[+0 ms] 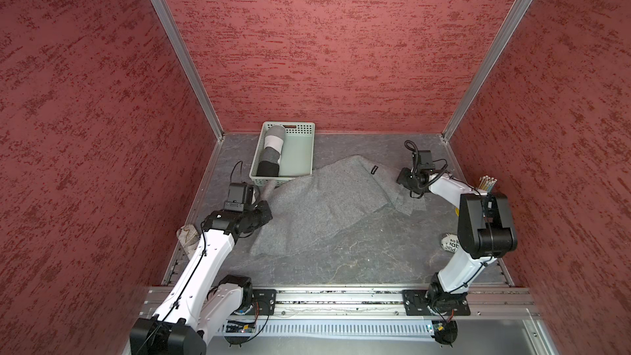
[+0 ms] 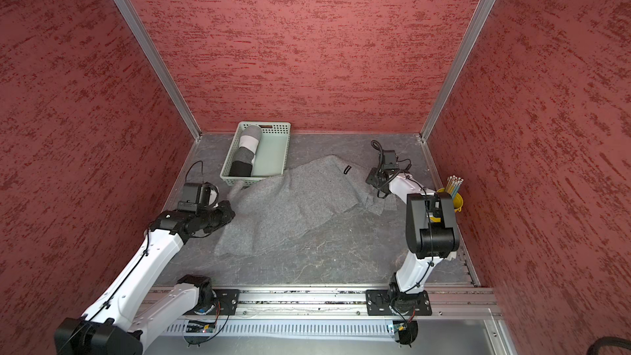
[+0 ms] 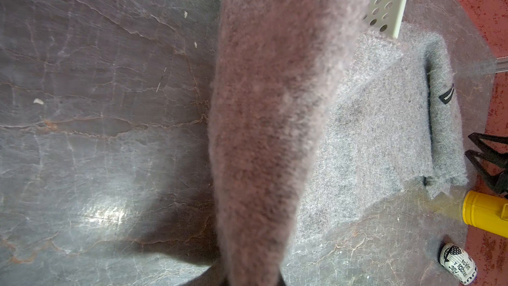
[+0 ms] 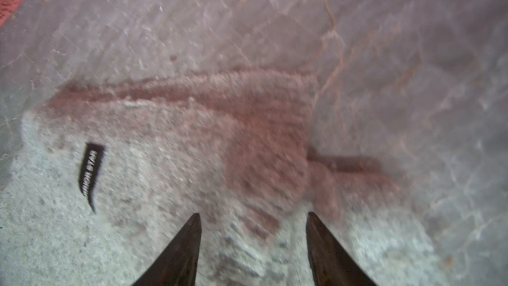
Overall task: Roll up the scarf and place it into the basket
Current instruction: Flatten out the scarf at the center of the board.
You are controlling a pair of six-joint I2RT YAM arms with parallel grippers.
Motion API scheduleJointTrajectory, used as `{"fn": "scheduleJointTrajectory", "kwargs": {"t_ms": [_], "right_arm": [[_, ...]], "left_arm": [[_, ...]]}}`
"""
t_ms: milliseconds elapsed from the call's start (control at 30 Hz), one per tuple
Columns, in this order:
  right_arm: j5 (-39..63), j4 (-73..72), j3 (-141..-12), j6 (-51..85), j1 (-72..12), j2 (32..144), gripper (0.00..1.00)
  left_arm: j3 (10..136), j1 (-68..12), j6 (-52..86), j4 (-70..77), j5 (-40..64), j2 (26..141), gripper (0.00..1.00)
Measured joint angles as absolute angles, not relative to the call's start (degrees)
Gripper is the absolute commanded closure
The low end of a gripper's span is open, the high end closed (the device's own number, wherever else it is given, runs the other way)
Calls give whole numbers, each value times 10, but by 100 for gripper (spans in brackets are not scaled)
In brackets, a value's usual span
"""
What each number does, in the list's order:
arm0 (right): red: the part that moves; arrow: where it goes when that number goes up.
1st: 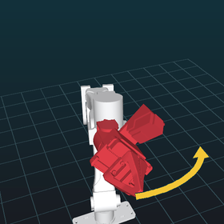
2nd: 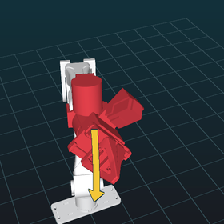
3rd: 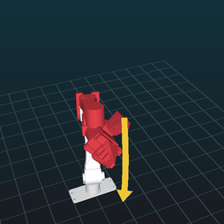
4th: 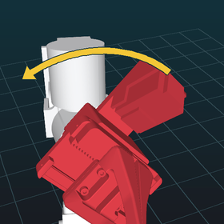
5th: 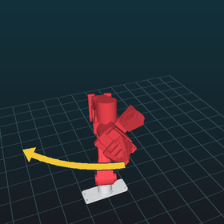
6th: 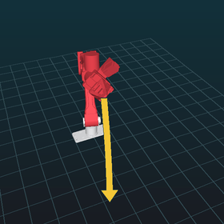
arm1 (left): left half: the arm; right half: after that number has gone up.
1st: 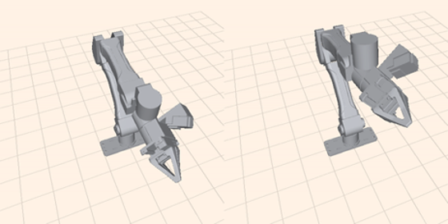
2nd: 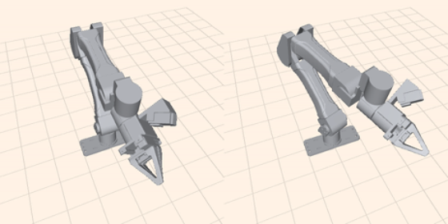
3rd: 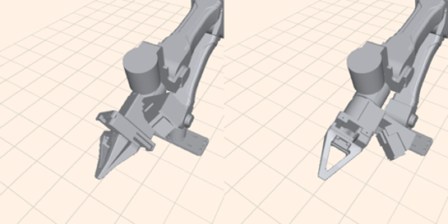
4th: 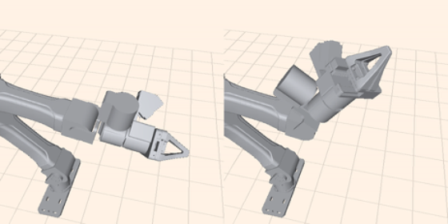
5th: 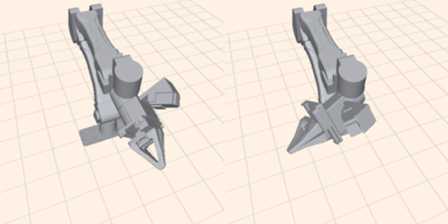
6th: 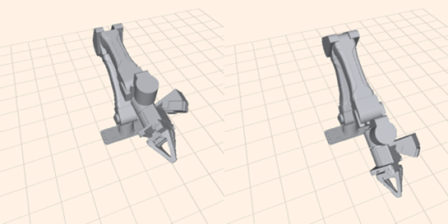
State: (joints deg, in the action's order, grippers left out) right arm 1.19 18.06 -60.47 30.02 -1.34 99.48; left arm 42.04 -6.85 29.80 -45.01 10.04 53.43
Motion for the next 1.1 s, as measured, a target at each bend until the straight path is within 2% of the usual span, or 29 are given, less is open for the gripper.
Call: {"fn": "scheduleJointTrajectory", "kwargs": {"t_ms": [167,500,600,733,833,933,1100], "right_arm": [[20,169,-568,314,-13,987,40],[56,131,-562,321,-14,987,51],[60,129,-568,321,-14,987,51],[60,124,-573,322,-15,995,45],[58,123,-574,322,-15,1006,45],[57,122,-575,321,-15,1020,58],[56,131,-596,312,-15,1030,91]], "left_arm": [[420,-69,298,-449,103,534,100],[420,-69,301,-449,104,532,100],[419,-69,302,-448,104,532,100],[415,-70,302,-444,104,532,100],[415,-70,302,-444,104,532,100],[415,-70,302,-441,104,532,100],[415,-70,302,-441,104,532,100]]}}
